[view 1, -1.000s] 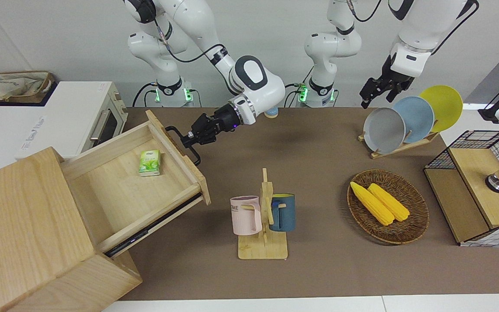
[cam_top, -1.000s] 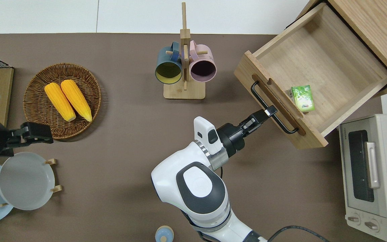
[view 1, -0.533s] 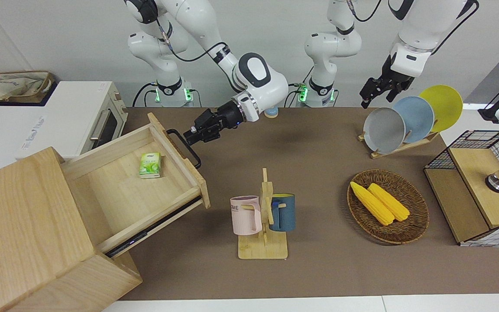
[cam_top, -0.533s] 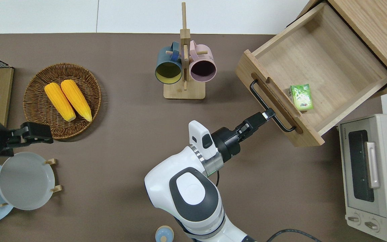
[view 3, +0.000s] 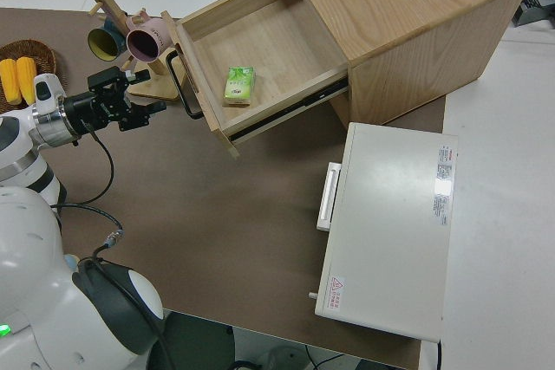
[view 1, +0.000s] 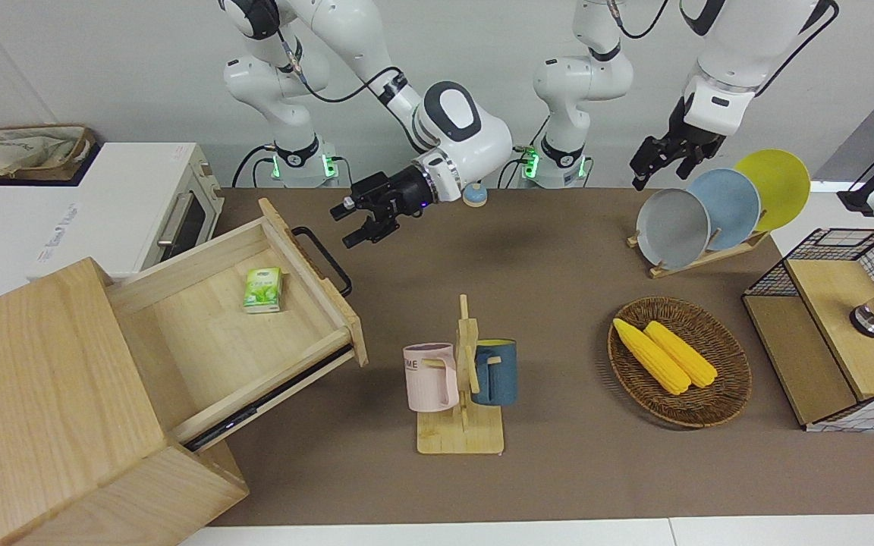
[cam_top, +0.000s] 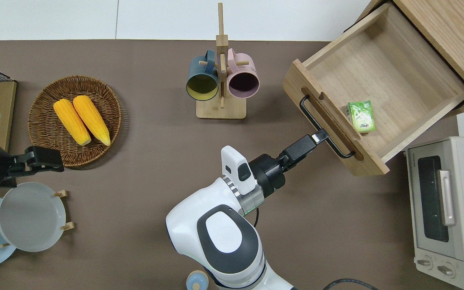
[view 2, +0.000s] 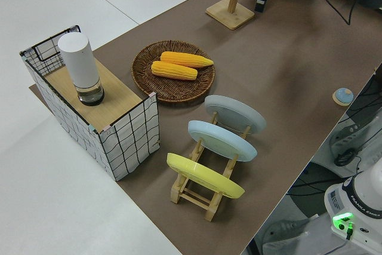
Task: Slide drawer open with right arm
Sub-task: 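Release the handle and back the right gripper away from the drawer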
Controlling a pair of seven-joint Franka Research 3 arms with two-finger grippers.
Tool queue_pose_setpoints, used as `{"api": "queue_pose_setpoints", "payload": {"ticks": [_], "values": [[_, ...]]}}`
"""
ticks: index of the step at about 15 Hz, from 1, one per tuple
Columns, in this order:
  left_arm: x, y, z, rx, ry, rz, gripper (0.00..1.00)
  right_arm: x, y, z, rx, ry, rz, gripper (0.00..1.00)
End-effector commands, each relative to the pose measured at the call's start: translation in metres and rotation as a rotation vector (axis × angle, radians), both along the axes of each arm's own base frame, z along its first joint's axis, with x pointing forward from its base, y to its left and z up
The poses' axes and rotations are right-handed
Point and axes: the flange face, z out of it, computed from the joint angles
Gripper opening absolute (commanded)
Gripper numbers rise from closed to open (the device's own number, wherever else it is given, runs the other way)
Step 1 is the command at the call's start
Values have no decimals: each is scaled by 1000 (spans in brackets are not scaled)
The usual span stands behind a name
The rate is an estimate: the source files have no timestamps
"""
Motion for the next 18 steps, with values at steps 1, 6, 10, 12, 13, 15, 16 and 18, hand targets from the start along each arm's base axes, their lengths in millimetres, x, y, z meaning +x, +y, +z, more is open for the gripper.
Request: {"api": "queue_pose_setpoints", "payload": {"ticks": [1,6,10,12,13,15,16,18], "values": [[-4,2,5,-1,5,-5,993,-8,12,9,41,34,-14,990],[-4,2,5,-1,5,-6,993,-23,31,20,144,86,-31,990],[-4,2,5,-1,3,-6,993,-20,21,54,356,145,-73,990],[-4,2,5,-1,5,-6,993,-8,2,76,473,169,-118,992],[-4,2,5,-1,3,-6,993,-6,-5,85,524,187,-124,992],[-4,2,5,-1,3,-6,993,7,-37,103,640,212,-174,990],[-4,2,5,-1,5,-6,993,13,-50,111,698,215,-203,990],[-4,2,5,-1,3,-6,993,21,-77,120,787,217,-268,990]]}}
